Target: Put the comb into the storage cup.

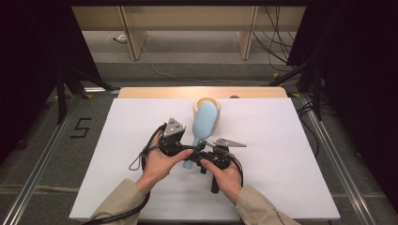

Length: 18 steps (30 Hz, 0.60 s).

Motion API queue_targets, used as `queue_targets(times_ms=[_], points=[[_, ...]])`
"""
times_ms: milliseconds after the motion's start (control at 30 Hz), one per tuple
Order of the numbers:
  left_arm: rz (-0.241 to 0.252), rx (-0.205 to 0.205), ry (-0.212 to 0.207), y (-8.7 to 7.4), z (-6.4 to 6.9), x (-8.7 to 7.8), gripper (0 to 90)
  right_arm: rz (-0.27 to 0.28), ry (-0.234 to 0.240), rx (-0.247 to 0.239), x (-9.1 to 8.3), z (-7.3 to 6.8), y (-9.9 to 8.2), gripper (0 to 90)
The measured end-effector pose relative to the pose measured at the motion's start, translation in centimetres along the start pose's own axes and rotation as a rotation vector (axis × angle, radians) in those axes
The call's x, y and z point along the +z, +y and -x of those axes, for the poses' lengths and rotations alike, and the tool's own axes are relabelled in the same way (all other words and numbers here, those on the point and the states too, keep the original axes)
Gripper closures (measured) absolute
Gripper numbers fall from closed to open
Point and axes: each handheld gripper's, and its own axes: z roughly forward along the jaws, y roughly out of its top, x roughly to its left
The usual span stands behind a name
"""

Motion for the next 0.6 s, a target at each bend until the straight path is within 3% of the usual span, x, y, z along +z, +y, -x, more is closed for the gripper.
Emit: queue_targets(times_ms=[600], points=[[0.025, -0.004, 0.000, 1.1, -0.6, -1.3, 0.0, -0.003, 0.002, 0.015, -0.1, 0.2, 0.0, 67.7]])
